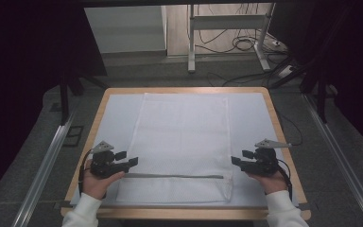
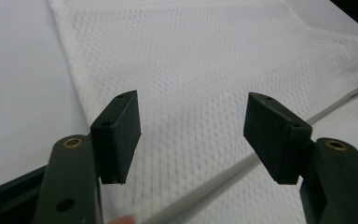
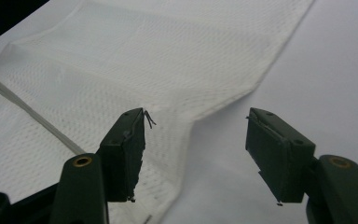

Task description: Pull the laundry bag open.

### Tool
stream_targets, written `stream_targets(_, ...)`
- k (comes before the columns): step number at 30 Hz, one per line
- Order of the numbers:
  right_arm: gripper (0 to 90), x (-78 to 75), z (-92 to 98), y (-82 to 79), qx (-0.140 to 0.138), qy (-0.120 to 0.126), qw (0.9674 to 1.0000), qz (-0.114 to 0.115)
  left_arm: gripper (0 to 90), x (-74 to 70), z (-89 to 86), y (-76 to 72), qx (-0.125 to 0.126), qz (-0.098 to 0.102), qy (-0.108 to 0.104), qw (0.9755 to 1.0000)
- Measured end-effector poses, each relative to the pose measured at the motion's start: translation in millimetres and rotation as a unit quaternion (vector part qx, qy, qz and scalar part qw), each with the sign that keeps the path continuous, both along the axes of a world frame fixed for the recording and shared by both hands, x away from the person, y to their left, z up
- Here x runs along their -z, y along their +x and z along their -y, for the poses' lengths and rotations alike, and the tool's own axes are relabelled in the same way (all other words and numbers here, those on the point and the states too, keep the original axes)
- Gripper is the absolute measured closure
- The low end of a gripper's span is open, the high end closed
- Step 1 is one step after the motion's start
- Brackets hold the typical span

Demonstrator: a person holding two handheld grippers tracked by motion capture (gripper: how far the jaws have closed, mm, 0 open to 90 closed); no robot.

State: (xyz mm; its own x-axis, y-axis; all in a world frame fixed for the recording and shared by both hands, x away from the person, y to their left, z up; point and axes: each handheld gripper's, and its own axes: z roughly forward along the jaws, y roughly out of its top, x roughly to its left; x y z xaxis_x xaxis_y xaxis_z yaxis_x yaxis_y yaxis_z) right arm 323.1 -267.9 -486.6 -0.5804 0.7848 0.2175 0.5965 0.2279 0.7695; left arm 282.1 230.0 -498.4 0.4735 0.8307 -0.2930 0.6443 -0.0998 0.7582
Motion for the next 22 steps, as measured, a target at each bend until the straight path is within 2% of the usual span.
stream_targets(5,36.0,1.7,11.9,1.4,0.010,-0.006,0.9999,0.003,36.6,4.9,4.5,11.4,0.007,-0.001,0.003,1.0000)
stream_targets(13,33.9,3.6,12.9,2.5,0.010,-0.012,0.9999,0.006,36.9,6.7,-2.9,5.4,0.003,0.003,-0.002,1.0000)
stream_targets(22,30.6,2.7,11.8,1.5,0.009,-0.010,0.9998,0.015,36.3,8.7,-4.6,5.7,0.002,0.003,-0.004,1.0000)
